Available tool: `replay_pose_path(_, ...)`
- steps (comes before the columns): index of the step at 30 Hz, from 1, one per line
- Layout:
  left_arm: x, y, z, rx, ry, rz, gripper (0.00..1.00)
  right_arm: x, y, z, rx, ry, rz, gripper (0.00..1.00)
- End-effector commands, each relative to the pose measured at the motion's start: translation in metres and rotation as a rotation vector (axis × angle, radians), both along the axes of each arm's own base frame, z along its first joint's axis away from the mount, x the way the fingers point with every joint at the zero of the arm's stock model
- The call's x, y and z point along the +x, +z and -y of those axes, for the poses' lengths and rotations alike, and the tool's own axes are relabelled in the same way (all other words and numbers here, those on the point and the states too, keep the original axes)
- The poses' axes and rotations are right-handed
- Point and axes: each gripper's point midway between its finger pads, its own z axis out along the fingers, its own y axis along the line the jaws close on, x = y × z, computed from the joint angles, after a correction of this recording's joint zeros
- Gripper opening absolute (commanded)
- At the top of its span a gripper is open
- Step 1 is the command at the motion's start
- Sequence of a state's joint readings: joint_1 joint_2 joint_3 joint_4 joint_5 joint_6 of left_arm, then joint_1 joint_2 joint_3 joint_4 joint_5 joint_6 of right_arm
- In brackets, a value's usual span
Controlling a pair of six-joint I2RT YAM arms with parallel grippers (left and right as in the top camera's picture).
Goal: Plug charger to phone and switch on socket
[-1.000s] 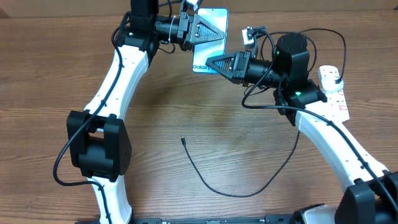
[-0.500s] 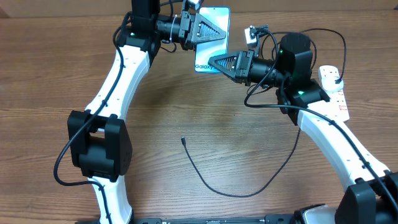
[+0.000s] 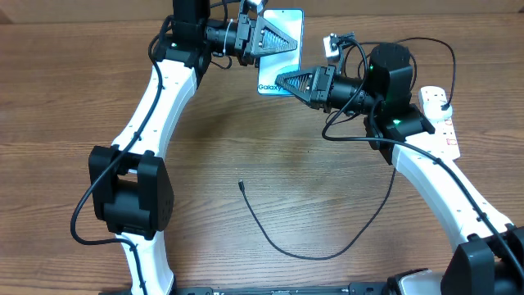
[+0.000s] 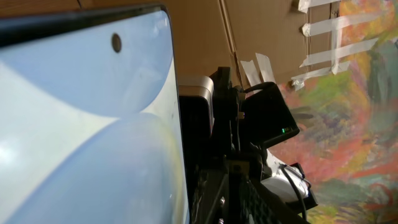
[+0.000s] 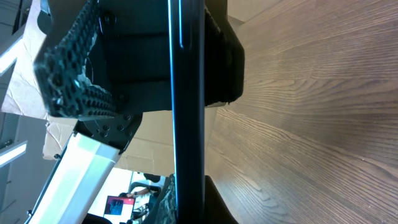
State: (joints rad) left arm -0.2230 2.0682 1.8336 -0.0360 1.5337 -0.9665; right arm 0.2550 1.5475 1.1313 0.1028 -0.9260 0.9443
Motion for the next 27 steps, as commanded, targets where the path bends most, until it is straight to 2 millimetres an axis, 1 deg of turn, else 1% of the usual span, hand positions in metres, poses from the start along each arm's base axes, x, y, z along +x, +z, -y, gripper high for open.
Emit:
replay_pose_path(1,-0.0121,0.031,-0.0104,-0.029,-0.028,0.086,0.48,0.0185,-0.0035,0.0163,-0.01,-0.103,-0.021,0.04)
replay_pose_path(6,-0.0117,0.031,-0.011,-0.029,-0.027,0.086,0.47,0.0207,-0.004,0.0175,-0.013,-0.118,-0.02,0.04)
replay_pose_path(8,-0.0118,0.031,-0.011,-0.029,-0.027,0.086,0.45,0.0211,-0.0039,0.0182,-0.013,-0.12,-0.02,0.04)
replay_pose_path(16,-0.0113,0.031,-0.0118,-0.029,-0.025,0.085,0.44,0.022,-0.0073,0.022,-0.018,-0.127,-0.038,0.04)
replay_pose_path(24,-0.0113,0.031,-0.0118,-0.029,-0.025,0.085,0.45,0.0234,-0.0059,0.0236,-0.016,-0.132,-0.03,0.04)
replay_pose_path(26,-0.0113,0.031,-0.0118,-0.029,-0.025,0.085,0.42,0.0241,-0.006,0.0249,-0.016,-0.135,-0.031,0.04)
replay_pose_path(27,-0.0113,0.031,-0.0118,-0.029,-0.025,0.085,0.35,0.0245,-0.006,0.0257,-0.016,-0.137,-0.031,0.04)
